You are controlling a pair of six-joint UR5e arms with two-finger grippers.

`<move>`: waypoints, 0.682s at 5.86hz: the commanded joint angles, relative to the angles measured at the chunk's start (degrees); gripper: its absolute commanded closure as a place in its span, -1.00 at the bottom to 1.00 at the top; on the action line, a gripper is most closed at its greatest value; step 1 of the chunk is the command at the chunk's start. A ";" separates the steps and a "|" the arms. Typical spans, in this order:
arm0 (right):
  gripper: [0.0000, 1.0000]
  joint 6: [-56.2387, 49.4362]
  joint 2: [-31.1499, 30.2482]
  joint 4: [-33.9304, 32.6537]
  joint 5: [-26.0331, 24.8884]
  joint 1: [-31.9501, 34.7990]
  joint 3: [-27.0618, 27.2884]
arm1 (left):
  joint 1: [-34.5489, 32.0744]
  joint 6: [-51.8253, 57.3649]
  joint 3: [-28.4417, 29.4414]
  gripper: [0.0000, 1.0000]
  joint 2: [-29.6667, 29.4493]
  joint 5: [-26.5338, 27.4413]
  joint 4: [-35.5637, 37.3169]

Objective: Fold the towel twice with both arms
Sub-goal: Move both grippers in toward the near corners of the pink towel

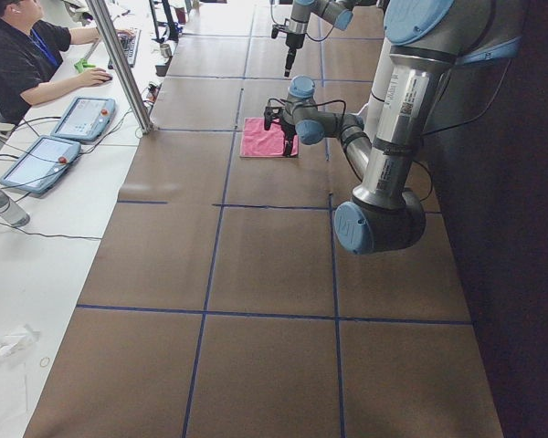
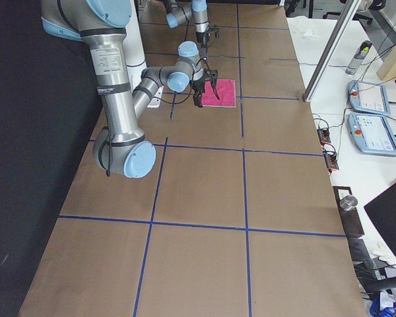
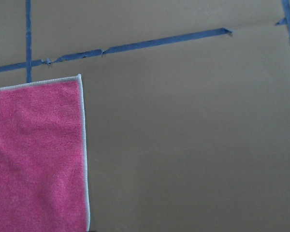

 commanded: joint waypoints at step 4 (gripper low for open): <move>-0.99 1.66 6.48 -1.30 -3.65 -5.93 -6.88 | 3.68 -3.71 5.43 -0.15 -3.02 3.01 0.56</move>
